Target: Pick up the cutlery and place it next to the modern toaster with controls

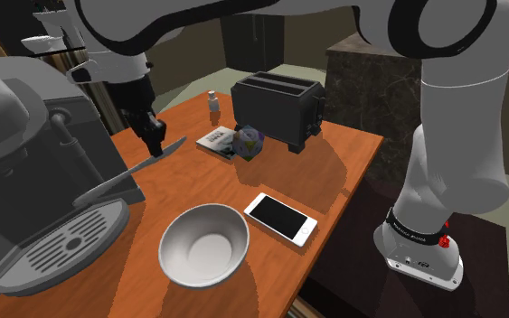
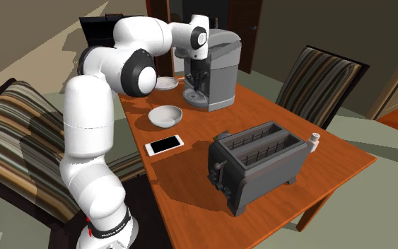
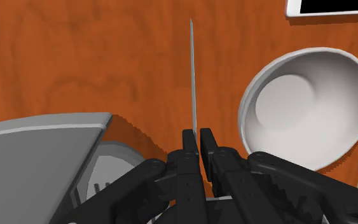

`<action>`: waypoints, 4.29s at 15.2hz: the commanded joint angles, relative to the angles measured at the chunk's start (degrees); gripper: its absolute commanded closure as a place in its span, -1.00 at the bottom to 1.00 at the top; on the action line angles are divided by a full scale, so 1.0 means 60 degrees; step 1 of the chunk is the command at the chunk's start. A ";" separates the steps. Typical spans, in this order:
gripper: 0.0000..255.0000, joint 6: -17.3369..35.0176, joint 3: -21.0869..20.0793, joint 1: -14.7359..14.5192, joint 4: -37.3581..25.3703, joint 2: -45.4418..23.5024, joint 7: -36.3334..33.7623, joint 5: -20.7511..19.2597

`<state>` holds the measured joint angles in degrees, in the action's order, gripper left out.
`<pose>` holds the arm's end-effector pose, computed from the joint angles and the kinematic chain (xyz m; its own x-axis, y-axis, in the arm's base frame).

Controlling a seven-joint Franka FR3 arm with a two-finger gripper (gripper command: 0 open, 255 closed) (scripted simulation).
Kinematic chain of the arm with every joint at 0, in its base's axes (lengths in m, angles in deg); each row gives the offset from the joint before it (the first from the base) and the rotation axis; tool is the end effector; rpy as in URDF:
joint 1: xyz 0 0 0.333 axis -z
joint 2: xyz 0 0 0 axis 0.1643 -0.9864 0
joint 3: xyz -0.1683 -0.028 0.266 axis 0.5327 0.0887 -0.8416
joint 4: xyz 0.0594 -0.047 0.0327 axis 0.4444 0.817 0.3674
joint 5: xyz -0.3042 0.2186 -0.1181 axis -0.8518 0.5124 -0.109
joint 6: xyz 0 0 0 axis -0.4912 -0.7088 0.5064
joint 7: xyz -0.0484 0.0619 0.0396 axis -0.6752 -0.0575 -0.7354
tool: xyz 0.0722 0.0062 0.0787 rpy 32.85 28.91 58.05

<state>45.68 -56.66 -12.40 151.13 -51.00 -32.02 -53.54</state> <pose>0.5456 0.3609 0.5326 -0.0042 0.9992 0.0396 0.9993 0.0057 -0.0372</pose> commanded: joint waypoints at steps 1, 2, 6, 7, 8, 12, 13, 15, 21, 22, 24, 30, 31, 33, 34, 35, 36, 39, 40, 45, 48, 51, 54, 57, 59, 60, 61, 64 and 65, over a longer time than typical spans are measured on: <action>1.00 -0.0272 -0.0008 -0.0022 -0.0289 -0.0020 -0.0025 -0.0007; 1.00 -0.0411 -0.0010 -0.0031 -0.0452 -0.0044 -0.0031 -0.0012; 1.00 -0.0990 -0.0017 -0.0076 -0.1158 -0.0173 -0.0061 -0.0043; 1.00 -0.1140 -0.0019 -0.0090 -0.1350 -0.0215 -0.0069 -0.0053; 1.00 -0.1293 -0.0021 -0.0105 -0.1548 -0.0261 -0.0078 -0.0064; 1.00 -0.1938 -0.0027 -0.0179 -0.2426 -0.0496 -0.0116 -0.0120; 1.00 -0.2109 -0.0028 -0.0202 -0.2670 -0.0569 -0.0126 -0.0137; 1.00 -0.2468 -0.0030 -0.0255 -0.3197 -0.0739 -0.0148 -0.0178; 1.00 -0.2220 0.0008 0.0212 -0.1549 0.0675 0.0205 0.0156; 1.00 -0.2037 0.0045 0.0356 -0.0887 0.1160 0.0349 0.0275; 1.00 -0.1755 0.0145 0.0600 0.0279 0.2053 0.0654 0.0488; 1.00 -0.1359 0.0614 0.1078 0.3000 0.4373 0.1616 0.0928; 1.00 -0.1340 0.0709 0.1135 0.3376 0.4725 0.1778 0.0969; 1.00 -0.1335 0.0910 0.1236 0.4077 0.5406 0.2098 0.1025; 1.00 -0.1348 0.1016 0.1281 0.4405 0.5737 0.2257 0.1039; 1.00 -0.1369 0.1126 0.1322 0.4717 0.6062 0.2414 0.1043; 1.00 -0.1399 0.1238 0.1363 0.5016 0.6380 0.2571 0.1039; 1.00 -0.1536 0.1583 0.1489 0.5835 0.7305 0.3039 0.0974; 1.00 -0.1597 0.1702 0.1532 0.6084 0.7603 0.3194 0.0936; 1.00 -0.1993 0.2335 0.1761 0.7148 0.9020 0.3974 0.0620; 1.00 -0.2295 0.2741 0.1923 0.7650 0.9807 0.4454 0.0339; 1.00 -0.2632 0.3173 0.2098 0.8051 1.0540 0.4949 -0.0009; 1.00 -0.2994 0.3631 0.2282 0.8352 1.1213 0.5463 -0.0419; 1.00 -0.3368 0.4110 0.2480 0.8553 1.1817 0.6006 -0.0884; 1.00 -0.3325 0.4201 0.2522 0.8741 1.1970 0.6093 -0.0978; 1.00 -0.3222 0.4213 0.2532 0.8906 1.2031 0.6091 -0.0994; 1.00 -0.3118 0.4226 0.2542 0.9068 1.2090 0.6089 -0.1009; 1.00 -0.2807 0.4268 0.2574 0.9549 1.2260 0.6084 -0.1057; 1.00 -0.2703 0.4283 0.2584 0.9707 1.2314 0.6083 -0.1074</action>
<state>28.92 -31.03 3.02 208.39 22.43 4.48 -59.88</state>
